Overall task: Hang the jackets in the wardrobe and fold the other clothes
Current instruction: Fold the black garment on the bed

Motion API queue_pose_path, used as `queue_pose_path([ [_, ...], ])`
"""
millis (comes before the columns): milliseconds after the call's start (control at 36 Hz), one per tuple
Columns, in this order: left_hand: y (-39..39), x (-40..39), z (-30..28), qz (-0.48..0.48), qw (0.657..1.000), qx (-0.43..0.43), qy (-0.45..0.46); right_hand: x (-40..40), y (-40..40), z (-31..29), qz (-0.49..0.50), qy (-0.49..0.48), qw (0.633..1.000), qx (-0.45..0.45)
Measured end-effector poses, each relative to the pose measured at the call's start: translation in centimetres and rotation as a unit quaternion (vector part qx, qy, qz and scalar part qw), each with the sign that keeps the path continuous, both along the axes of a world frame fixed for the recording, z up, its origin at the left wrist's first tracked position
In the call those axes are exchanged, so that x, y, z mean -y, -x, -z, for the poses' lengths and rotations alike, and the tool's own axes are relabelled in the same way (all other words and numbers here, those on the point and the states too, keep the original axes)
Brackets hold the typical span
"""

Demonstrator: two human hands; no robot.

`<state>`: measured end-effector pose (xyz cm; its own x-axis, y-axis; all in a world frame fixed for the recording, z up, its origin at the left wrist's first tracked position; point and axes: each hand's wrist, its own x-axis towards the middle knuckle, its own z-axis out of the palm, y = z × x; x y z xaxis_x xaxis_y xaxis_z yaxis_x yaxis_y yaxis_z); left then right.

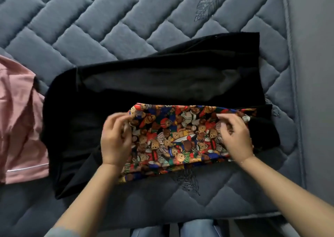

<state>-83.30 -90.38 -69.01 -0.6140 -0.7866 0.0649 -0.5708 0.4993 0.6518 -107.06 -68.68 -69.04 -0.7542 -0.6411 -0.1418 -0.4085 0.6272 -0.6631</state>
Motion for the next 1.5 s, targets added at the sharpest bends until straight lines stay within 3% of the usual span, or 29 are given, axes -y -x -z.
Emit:
queue_pose_path([
  [56, 2.3, 3.3, -1.2, -0.044, 0.999, 0.013, -0.009, 3.6, 1.0, -0.5, 0.166, 0.041, 0.98, 0.098],
  [83, 3.5, 5.1, -1.6, -0.058, 0.998, 0.025, -0.015, 5.5, 1.8, -0.5, 0.256, 0.064, 0.951, 0.162],
  [167, 6.7, 10.3, -1.5, -0.047, 0.993, 0.107, -0.023, 10.0, 4.6, -0.5, 0.461, 0.105, 0.807, 0.354],
  [222, 8.3, 12.8, -0.8, -0.002, 0.981, 0.189, -0.048, 11.8, 6.1, -0.5, 0.515, 0.11, 0.743, 0.413],
  [278, 9.3, 14.2, 0.2, 0.052, 0.965, 0.249, -0.064, 13.2, 6.5, -0.3, 0.52, 0.105, 0.735, 0.422],
  [333, 9.7, 14.8, 0.7, 0.064, 0.965, 0.247, -0.059, 14.3, 6.5, -0.3, 0.512, 0.117, 0.75, 0.402],
  [444, 9.4, 16.7, 0.0, -0.023, 0.993, 0.092, -0.068, 16.8, 7.4, -2.1, 0.458, 0.204, 0.766, 0.401],
  [500, 9.6, 18.4, -0.9, -0.063, 0.995, 0.024, -0.077, 18.4, 8.4, -3.6, 0.402, 0.286, 0.741, 0.455],
  [556, 10.1, 20.7, -1.9, -0.116, 0.979, -0.078, -0.147, 20.1, 9.5, -5.3, 0.344, 0.342, 0.713, 0.508],
  [611, 10.7, 24.0, -3.0, -0.217, 0.918, -0.215, -0.251, 21.6, 10.5, -6.7, 0.299, 0.323, 0.728, 0.526],
  [694, 10.0, 30.3, -4.4, -0.393, 0.794, -0.358, -0.296, 23.0, 10.5, -7.5, 0.259, 0.231, 0.799, 0.49],
  [722, 9.6, 31.9, -4.1, -0.418, 0.771, -0.373, -0.303, 23.2, 10.1, -7.4, 0.255, 0.203, 0.818, 0.474],
  [750, 9.2, 32.7, -3.9, -0.419, 0.77, -0.366, -0.313, 23.2, 9.6, -7.2, 0.251, 0.173, 0.835, 0.458],
  [889, 7.2, 30.1, -1.7, -0.261, 0.891, -0.112, -0.354, 21.8, 7.6, -4.4, 0.198, 0.007, 0.921, 0.336],
  [944, 6.6, 28.0, -1.8, -0.172, 0.951, -0.023, -0.257, 20.9, 7.3, -3.1, 0.141, -0.07, 0.953, 0.26],
  [1000, 6.7, 25.6, -2.1, -0.068, 0.987, 0.024, -0.142, 20.2, 7.6, -2.0, 0.06, -0.151, 0.973, 0.162],
  [1083, 8.3, 21.7, -2.5, 0.067, 0.99, 0.068, -0.105, 19.5, 9.1, -0.8, -0.01, -0.246, 0.969, -0.03],
  [1139, 9.4, 19.5, -2.2, 0.138, 0.981, 0.098, -0.099, 19.2, 10.6, 0.0, -0.025, -0.275, 0.955, -0.103],
  [1222, 11.7, 18.0, -0.9, 0.188, 0.971, 0.135, -0.062, 19.7, 13.4, 1.4, -0.044, -0.317, 0.944, -0.082],
  [1333, 16.0, 17.9, 2.3, 0.176, 0.951, 0.242, -0.079, 20.1, 16.5, 3.2, -0.075, -0.357, 0.93, -0.046],
  [1417, 18.0, 18.1, 4.9, 0.176, 0.923, 0.341, -0.038, 20.2, 18.4, 4.0, -0.104, -0.365, 0.925, -0.027],
  [1500, 18.1, 17.9, 6.4, 0.155, 0.919, 0.361, -0.017, 20.0, 18.9, 4.4, -0.117, -0.361, 0.925, -0.019],
])
